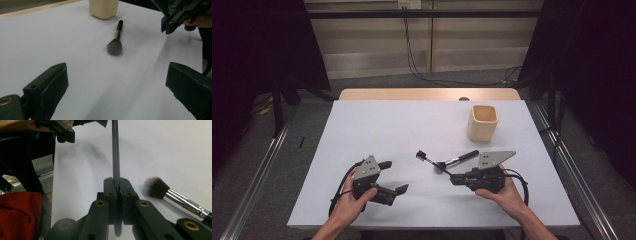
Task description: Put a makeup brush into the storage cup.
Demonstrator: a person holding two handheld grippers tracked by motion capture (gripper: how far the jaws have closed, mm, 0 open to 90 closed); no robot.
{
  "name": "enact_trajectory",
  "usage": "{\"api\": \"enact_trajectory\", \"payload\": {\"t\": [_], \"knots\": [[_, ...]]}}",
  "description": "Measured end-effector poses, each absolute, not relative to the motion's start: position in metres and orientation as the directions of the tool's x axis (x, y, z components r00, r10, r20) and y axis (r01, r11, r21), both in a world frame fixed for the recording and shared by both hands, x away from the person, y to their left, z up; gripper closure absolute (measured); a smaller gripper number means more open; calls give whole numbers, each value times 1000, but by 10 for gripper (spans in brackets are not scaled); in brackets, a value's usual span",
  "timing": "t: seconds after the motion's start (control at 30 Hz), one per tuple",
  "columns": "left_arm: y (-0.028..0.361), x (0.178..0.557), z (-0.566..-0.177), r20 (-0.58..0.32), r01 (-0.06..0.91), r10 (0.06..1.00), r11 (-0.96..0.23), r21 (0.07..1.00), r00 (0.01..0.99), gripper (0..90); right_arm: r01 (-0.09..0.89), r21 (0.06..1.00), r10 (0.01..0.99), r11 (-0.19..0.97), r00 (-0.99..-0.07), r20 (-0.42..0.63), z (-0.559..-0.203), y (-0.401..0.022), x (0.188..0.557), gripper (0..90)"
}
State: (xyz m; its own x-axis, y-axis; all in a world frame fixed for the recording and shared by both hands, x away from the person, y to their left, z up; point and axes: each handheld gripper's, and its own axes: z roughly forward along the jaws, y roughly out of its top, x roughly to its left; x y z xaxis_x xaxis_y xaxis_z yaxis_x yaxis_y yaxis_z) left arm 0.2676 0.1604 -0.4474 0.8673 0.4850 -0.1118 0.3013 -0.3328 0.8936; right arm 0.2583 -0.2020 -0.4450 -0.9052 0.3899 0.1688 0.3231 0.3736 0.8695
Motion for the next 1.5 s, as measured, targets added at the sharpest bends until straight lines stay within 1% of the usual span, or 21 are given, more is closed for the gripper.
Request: {"api": "enact_trajectory", "payload": {"t": [0.2,0.3,0.47,0.5,0.6,0.67,0.87,1.0,1.1,1.13,1.17,1.2,1.27,1.3,1.4,1.43,1.47,1.5], "knots": [[157,263,-444,-98,277,478,-319,906,873,42,297,892,378,342,-912,158,-445,-200,257,858],[156,262,-443,-108,256,438,-296,920,893,42,283,908,372,309,-915,159,-445,-199,256,858],[154,263,-442,-114,258,445,-279,925,888,49,273,916,370,295,-916,154,-445,-199,256,858],[153,262,-441,-112,258,459,-271,927,882,50,270,918,370,289,-916,153,-444,-199,256,858],[151,263,-440,-122,260,448,-260,930,885,62,267,923,370,276,-916,154,-444,-198,256,858],[147,263,-439,-120,260,459,-255,931,880,69,261,928,372,267,-916,151,-443,-198,256,858],[136,263,-435,-124,250,448,-233,940,885,80,252,934,368,253,-918,149,-442,-197,255,858],[129,265,-429,-100,219,437,-231,948,894,88,257,934,365,249,-918,155,-442,-197,256,858],[123,267,-426,-123,233,426,-216,948,896,77,256,935,365,246,-918,156,-442,-198,256,858],[121,268,-425,-112,223,425,-221,949,898,78,256,935,366,245,-918,156,-442,-198,256,858],[118,268,-424,-104,215,420,-225,950,902,99,257,935,370,245,-916,155,-442,-199,256,858],[116,269,-424,-120,221,407,-211,952,906,99,257,935,370,245,-916,155,-442,-199,256,858],[112,269,-422,-115,212,407,-203,956,906,142,255,936,371,244,-916,153,-442,-199,256,858],[109,269,-421,-116,210,394,-204,956,912,202,254,936,372,242,-916,152,-441,-199,256,858],[104,270,-417,-140,227,379,-196,954,915,212,258,936,373,239,-914,157,-442,-198,256,858],[103,271,-415,-144,230,385,-188,955,912,243,257,936,374,239,-914,156,-442,-198,256,858],[101,272,-414,-149,232,378,-184,955,914,243,257,936,374,239,-914,156,-442,-198,256,858],[100,273,-413,-157,237,372,-180,955,915,262,258,936,373,239,-914,157,-442,-198,256,858]]}}
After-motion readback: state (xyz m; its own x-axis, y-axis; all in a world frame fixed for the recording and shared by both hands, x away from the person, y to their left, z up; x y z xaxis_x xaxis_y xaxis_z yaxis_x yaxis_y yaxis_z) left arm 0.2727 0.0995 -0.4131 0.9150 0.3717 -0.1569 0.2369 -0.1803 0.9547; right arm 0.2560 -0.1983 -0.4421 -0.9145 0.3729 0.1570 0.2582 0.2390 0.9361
